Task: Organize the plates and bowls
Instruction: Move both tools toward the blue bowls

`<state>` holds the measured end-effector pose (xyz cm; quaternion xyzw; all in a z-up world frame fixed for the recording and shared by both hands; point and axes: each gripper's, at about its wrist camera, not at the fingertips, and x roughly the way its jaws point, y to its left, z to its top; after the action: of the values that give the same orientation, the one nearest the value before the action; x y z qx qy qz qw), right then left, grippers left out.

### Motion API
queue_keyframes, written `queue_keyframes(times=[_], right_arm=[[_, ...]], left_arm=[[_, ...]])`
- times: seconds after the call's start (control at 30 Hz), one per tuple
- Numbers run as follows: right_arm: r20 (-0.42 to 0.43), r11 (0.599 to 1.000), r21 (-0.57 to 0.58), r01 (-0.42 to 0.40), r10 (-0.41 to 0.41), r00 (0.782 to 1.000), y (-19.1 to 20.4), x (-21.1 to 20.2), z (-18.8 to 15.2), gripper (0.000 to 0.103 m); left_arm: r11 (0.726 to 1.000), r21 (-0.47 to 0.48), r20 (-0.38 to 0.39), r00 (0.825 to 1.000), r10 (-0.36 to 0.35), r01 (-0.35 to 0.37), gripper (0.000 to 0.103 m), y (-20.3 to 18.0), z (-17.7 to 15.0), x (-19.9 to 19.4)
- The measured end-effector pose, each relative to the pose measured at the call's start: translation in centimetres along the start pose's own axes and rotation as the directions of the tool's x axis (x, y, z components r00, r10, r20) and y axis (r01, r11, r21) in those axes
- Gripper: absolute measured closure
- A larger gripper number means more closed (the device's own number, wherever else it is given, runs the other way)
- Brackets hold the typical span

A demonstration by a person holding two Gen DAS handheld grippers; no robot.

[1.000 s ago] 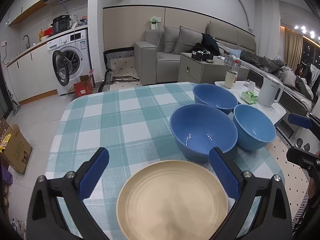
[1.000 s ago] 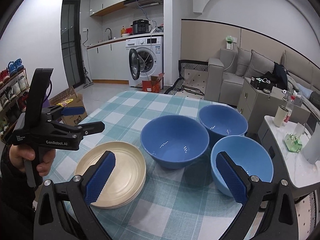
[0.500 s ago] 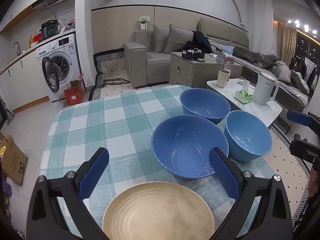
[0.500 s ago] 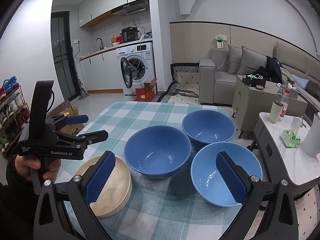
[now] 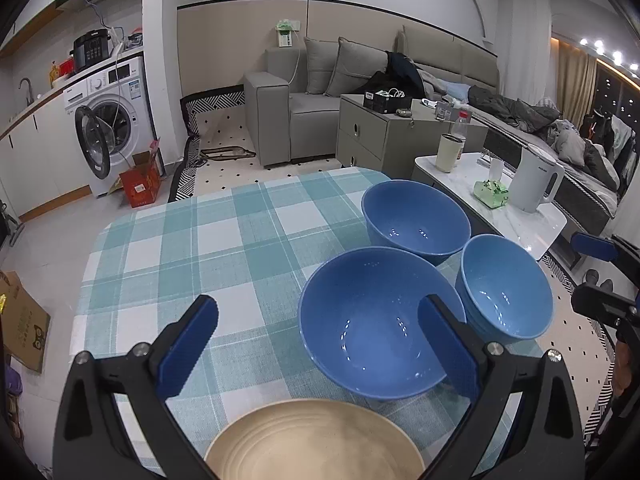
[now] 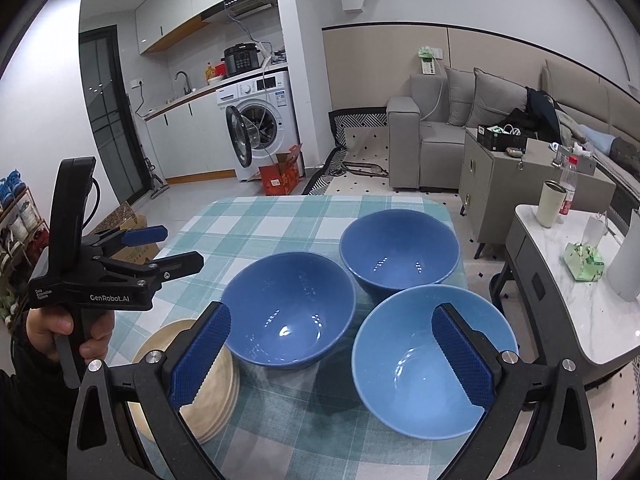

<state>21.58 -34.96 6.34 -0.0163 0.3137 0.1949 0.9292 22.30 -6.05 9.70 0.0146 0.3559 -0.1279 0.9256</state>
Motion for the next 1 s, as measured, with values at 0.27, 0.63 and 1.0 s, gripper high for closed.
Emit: queue_keyframes(times=[0.27, 0.63, 1.0], right_arm=[[-0.028, 0.999, 0.026, 0.02, -0.019, 0.999, -1.9, 1.6, 0.8, 0.001], [-0.101, 0.995, 0.071, 0.068, -0.06, 0.993, -5.1, 4.5, 1.5, 0.001], [-0.08, 0.993, 0.089, 0.083, -0.076, 0.994, -6.9, 5.3, 3.2, 0.001]], left_arm=[[1.0, 0.026, -0.037, 0.999, -0.005, 0.006, 0.002, -0.5, 1.1, 2.4], [0.999, 0.046, -0.085, 0.996, -0.021, 0.025, 0.002, -1.3, 2.5, 5.6], [0.998, 0.052, -0.083, 0.996, -0.038, 0.043, 0.002, -1.9, 4.7, 8.0]])
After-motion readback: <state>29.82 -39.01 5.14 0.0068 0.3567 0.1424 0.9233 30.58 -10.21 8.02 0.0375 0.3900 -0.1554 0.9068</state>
